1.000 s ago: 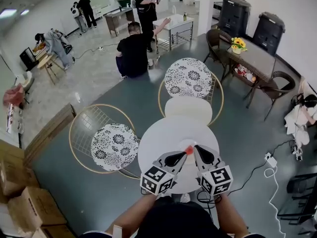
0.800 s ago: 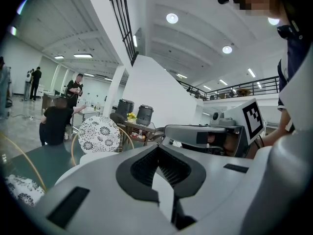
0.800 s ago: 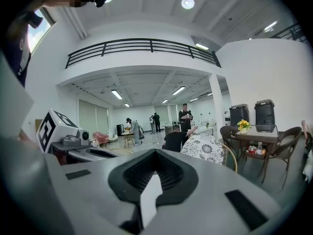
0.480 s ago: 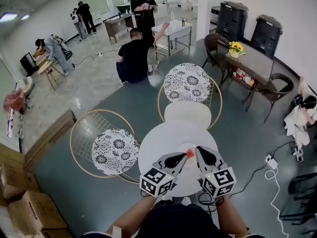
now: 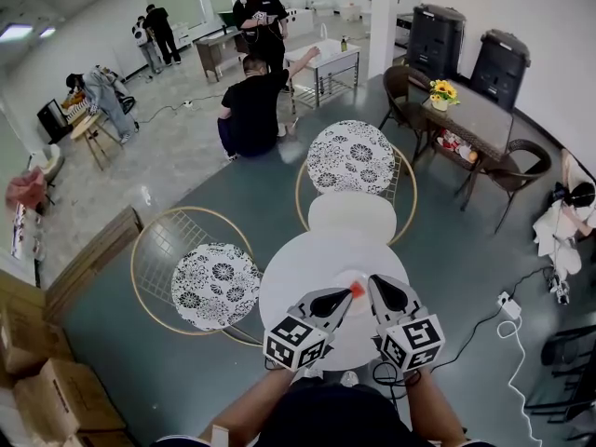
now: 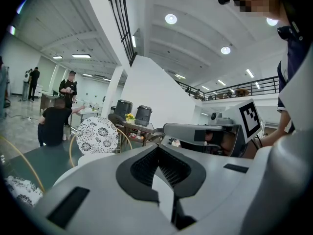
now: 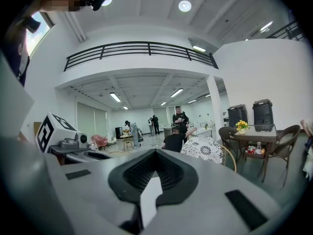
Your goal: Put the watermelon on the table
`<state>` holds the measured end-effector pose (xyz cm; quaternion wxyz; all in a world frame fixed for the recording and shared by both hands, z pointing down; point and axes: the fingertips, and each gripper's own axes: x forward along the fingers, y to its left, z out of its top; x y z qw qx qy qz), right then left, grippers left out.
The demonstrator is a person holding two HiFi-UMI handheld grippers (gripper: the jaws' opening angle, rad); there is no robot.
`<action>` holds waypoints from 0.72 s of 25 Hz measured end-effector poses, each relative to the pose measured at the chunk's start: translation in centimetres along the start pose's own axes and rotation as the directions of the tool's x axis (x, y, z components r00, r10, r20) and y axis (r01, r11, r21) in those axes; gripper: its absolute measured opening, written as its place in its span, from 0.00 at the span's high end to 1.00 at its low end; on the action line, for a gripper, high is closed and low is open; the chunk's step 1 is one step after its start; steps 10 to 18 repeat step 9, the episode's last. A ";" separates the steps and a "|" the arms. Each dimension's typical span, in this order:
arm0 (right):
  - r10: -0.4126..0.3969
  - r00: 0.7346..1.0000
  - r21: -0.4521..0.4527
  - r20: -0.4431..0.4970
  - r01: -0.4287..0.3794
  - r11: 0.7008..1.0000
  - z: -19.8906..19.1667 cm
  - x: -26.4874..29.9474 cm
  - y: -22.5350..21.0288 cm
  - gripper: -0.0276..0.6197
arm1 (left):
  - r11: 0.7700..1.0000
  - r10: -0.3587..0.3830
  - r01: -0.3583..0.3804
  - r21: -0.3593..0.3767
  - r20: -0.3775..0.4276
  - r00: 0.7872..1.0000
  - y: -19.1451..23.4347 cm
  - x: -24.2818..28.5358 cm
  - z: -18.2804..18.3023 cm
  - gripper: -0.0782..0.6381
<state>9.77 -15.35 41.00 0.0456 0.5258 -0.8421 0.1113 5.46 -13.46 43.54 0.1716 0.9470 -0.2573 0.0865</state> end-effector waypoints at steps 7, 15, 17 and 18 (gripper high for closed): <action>0.001 1.000 -0.001 0.005 -0.001 1.000 0.1 0.1 -0.1 0.95 | 1.000 0.002 -0.002 -0.006 0.000 1.000 0.0 0.0 -0.2 0.89; 0.000 1.000 -0.001 0.005 0.000 1.000 0.2 0.0 -0.1 0.95 | 1.000 0.002 -0.002 -0.007 -0.002 1.000 0.0 0.0 -0.2 0.89; 0.000 1.000 -0.001 0.005 0.000 1.000 0.2 0.0 -0.1 0.95 | 1.000 0.002 -0.002 -0.007 -0.002 1.000 0.0 0.0 -0.2 0.89; 0.000 1.000 -0.001 0.005 0.000 1.000 0.2 0.0 -0.1 0.95 | 1.000 0.002 -0.002 -0.007 -0.002 1.000 0.0 0.0 -0.2 0.89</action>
